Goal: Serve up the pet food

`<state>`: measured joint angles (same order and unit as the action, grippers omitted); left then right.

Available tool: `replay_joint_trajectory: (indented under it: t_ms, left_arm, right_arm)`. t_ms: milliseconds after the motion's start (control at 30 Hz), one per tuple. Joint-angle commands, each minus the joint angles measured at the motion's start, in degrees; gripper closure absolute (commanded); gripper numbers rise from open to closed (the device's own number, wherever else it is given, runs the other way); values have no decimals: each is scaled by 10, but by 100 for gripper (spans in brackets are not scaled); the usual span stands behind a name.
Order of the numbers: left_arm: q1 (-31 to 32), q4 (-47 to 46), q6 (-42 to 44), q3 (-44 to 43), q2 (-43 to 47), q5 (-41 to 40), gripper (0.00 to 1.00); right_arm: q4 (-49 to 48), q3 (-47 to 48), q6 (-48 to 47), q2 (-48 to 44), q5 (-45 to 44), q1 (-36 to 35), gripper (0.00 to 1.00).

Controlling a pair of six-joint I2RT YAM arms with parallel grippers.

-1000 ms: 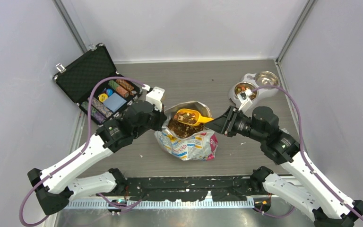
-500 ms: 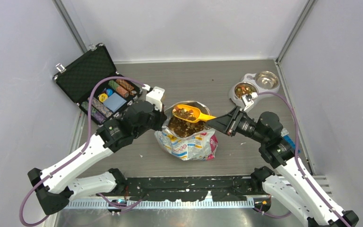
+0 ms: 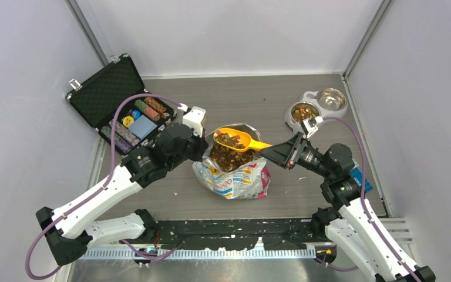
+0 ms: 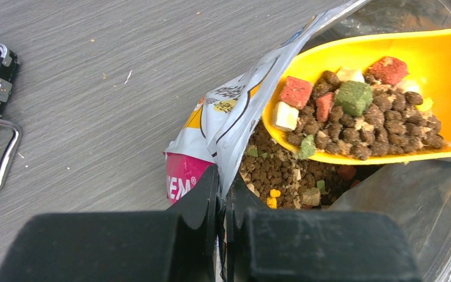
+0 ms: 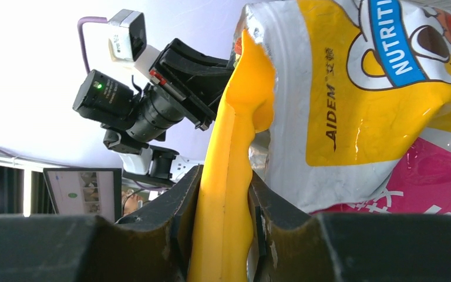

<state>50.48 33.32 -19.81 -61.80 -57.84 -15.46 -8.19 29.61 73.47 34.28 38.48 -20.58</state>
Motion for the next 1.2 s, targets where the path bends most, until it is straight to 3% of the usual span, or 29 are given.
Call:
replay_joint_trajectory:
  t_ms: [0, 633, 933, 1033, 1167]
  left_arm:
    - [2, -61, -24, -30, 0, 22, 100]
    - [2, -67, -43, -33, -11, 14, 100]
    - [2, -63, -44, -35, -9, 5, 100]
    - [2, -72, -47, -30, -5, 7, 100]
    - [3, -71, -44, -29, -4, -2, 100]
  right_arm:
    - [-79, -11, 24, -22, 23, 14, 95]
    - [-205, -61, 110, -48, 42, 29, 95]
    - [-289, -93, 165, -64, 18, 29, 95]
    - [-260, -84, 133, -65, -29, 28, 95]
    - [-319, -87, 161, -50, -6, 28, 95]
